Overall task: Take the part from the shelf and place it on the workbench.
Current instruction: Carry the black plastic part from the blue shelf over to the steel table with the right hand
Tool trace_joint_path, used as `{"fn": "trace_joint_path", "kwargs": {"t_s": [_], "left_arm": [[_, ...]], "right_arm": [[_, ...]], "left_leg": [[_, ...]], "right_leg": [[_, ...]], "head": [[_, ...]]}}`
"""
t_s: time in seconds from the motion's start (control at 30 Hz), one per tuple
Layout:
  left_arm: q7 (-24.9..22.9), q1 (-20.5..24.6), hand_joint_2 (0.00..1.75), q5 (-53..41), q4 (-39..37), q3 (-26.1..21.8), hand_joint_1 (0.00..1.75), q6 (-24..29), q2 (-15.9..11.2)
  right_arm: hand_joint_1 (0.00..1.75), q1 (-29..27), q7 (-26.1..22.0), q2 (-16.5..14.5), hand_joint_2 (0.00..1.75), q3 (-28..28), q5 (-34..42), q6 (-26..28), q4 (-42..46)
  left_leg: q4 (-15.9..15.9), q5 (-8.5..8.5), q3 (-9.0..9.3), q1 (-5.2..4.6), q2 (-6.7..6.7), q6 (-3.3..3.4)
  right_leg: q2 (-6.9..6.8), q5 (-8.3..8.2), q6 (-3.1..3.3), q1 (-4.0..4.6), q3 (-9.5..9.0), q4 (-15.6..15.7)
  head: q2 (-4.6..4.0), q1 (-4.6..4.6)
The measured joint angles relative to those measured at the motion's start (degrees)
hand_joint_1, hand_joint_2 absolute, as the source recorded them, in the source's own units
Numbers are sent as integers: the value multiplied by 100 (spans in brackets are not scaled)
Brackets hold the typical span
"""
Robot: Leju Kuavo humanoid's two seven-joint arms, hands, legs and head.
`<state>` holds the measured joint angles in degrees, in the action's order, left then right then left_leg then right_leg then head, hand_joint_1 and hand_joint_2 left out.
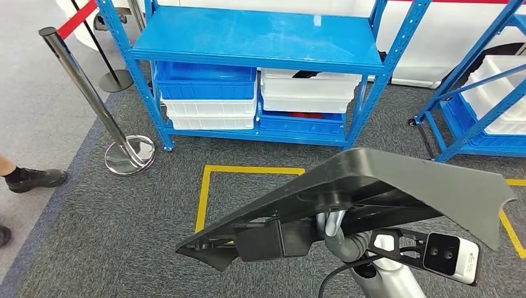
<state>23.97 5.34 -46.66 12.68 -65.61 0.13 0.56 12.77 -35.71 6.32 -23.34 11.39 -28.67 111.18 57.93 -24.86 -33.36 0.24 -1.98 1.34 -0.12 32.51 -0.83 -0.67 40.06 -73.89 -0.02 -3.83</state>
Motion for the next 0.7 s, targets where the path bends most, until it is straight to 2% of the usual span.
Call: {"fn": "trace_joint_path", "kwargs": {"t_s": [0.03,0.1,0.13,0.17,0.23,0.3,0.37,0.43,0.47,0.5,0.53,0.57,0.63,0.67,0.7], "left_arm": [[-23,-3,175,-13,0,0,0,14,-6],[-52,6,175,-29,0,1,0,42,-14],[-62,13,175,-33,0,2,0,49,-18],[-68,15,175,-34,0,2,0,52,-22],[-79,2,175,-37,1,2,0,55,-38],[-83,-10,175,-40,2,2,0,55,-54],[-85,4,175,-43,2,2,0,57,-68],[-102,9,175,-46,2,2,0,74,-74],[-114,1,175,-49,2,2,0,85,-80],[-128,-9,175,-53,2,2,0,94,-92],[-141,-16,175,-58,2,2,0,101,-111],[-153,-18,175,-57,3,2,0,106,-133],[-169,-11,175,-27,6,-1,0,137,-163],[-172,-14,175,-1,8,-4,0,166,-168],[-175,-24,175,26,10,-9,0,201,-167]], "right_arm": [[171,10,1,-3,175,0,-7,1,-2],[171,43,3,-7,175,0,-19,14,-1],[171,60,4,-9,175,1,-25,22,-1],[171,75,4,-11,175,2,-31,27,-1],[171,98,4,-22,175,3,-40,32,-1],[171,118,4,-44,175,2,-43,32,0],[171,123,5,-62,175,2,-44,32,-1],[171,120,7,-65,175,2,-45,36,-8],[171,119,8,-63,175,2,-49,44,-16],[171,121,8,-59,175,2,-57,52,-29],[171,123,8,-52,175,2,-75,60,-44],[171,125,7,-43,175,2,-101,64,-62],[171,130,4,-26,175,-1,-190,66,-98],[171,134,3,-21,175,-7,-240,63,-117],[171,145,2,-18,175,-19,-282,56,-140]], "left_leg": [[10,5,-3,-10,-64,-5],[28,18,-18,-21,-184,-27],[34,31,-37,-18,-238,-53],[34,48,-61,-7,-291,-86],[23,80,-100,9,-376,-162],[164,-25,-179,2,-228,-226],[726,-366,-430,6,24,-280],[1443,-687,-736,32,112,-327],[1599,-713,-787,46,129,-346],[1542,-639,-732,60,150,-360],[1241,-472,-556,72,192,-367],[805,-296,-316,77,286,-367],[142,-91,33,51,481,-306],[19,-74,84,33,527,-262],[14,-72,68,14,505,-215]], "right_leg": [[44,-191,36,5,-188,336],[275,-483,123,9,-603,1122],[360,-543,147,14,-720,1363],[404,-546,157,21,-765,1471],[298,-578,160,20,-772,1527],[163,-623,197,-5,-793,1602],[9,-643,224,-7,-799,1638],[-142,-643,229,0,-787,1635],[-216,-642,228,0,-783,1633],[-286,-641,226,-1,-782,1629],[-356,-635,217,-2,-785,1623],[-420,-626,202,0,-790,1613],[-526,-607,152,27,-794,1588],[-569,-604,125,41,-794,1579],[-610,-608,96,51,-794,1578]], "head": [[0,0],[0,0],[0,-1],[0,-1],[0,-1],[0,-1],[0,-2],[0,-2],[0,-2],[0,-2],[0,-2],[0,-2],[0,-2],[0,-1],[0,-1]]}}
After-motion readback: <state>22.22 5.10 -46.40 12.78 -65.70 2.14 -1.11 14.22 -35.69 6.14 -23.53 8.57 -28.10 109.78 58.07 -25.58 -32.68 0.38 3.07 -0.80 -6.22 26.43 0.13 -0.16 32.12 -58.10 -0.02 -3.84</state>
